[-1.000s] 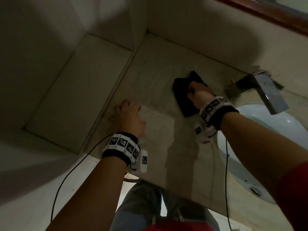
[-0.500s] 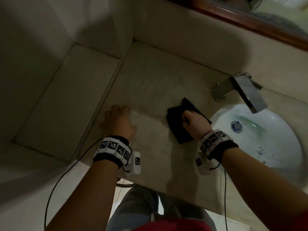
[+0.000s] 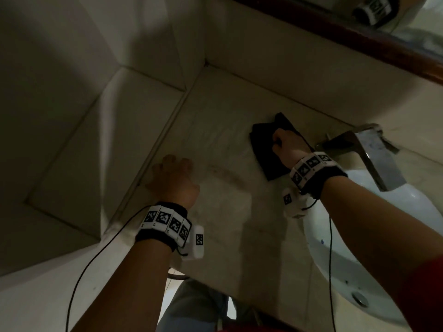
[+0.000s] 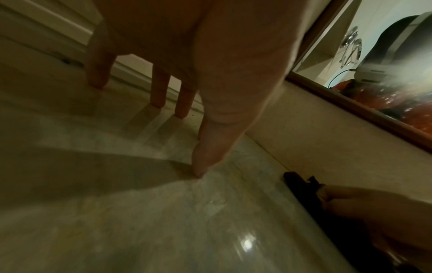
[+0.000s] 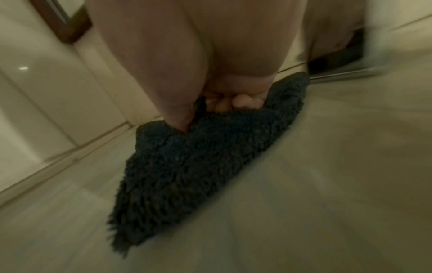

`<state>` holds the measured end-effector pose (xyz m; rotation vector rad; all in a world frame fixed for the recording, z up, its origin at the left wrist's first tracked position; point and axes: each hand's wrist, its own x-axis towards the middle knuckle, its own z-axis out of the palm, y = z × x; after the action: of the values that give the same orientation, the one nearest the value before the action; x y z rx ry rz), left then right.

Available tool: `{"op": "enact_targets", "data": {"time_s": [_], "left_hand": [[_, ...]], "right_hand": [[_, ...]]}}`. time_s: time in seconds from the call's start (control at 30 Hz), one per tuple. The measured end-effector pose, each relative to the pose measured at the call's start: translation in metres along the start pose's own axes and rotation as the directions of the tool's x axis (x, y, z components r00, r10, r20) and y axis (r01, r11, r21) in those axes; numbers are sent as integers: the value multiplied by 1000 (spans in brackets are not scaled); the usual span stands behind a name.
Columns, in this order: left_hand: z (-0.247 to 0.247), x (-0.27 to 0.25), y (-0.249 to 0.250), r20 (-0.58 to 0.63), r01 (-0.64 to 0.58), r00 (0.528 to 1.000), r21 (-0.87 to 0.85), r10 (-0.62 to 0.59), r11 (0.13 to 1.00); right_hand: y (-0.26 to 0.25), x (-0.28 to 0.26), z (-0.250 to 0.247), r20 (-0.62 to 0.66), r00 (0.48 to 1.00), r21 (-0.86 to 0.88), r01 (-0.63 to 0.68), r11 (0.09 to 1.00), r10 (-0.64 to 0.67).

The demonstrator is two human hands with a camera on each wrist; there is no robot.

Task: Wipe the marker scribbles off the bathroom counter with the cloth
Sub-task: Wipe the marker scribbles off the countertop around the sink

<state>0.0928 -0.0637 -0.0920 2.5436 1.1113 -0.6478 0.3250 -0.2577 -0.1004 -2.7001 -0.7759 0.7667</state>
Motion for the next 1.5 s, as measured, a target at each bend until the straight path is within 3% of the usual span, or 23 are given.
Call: {"op": "enact_targets", "data": {"time_s": [0.23,0.37,0.47,0.57,0.77,0.93,1.17,1.3,1.37,1.5], "left_hand": [[-2,1,5,-17,41,999,-76,-42,996],[-7,-3,4,9,41,999,-92,-41,995],[-9,-4,3,16,42,999,-75,-41,996],[-10,-4,2,10,33,999,-63,-33,997],[-7,-5,0,-39,19,999,-82,-22,996],[-7,-4,1,-49,12,999,-104,-17,994],[-4,-1,-2,-54,12,998,-85,-17,996],[-4,-1,-3,-45,21,999,-109,-26,994],[-4,-1,-3,-58,17,998,-115,-24,993],[-3,-2,-3,-63,8,998,-104,-14,995]], "right_hand": [[-32,69,-26,3,1000,19,-3,1000,3],[-31,23,-10,65,992,-38,115,993,-112],[-20,-32,13,187,964,-82,209,975,-190],[-13,-41,17,238,949,-85,231,969,-205],[-15,-5,12,53,979,-16,198,980,-197],[-31,42,-4,-2,989,-29,148,989,-148],[-68,98,-20,4,992,-16,128,992,-128],[-92,98,-18,33,988,-41,154,987,-152],[-98,69,-2,98,965,-65,249,966,-242],[-95,-18,37,328,844,-166,493,854,-424]]}}
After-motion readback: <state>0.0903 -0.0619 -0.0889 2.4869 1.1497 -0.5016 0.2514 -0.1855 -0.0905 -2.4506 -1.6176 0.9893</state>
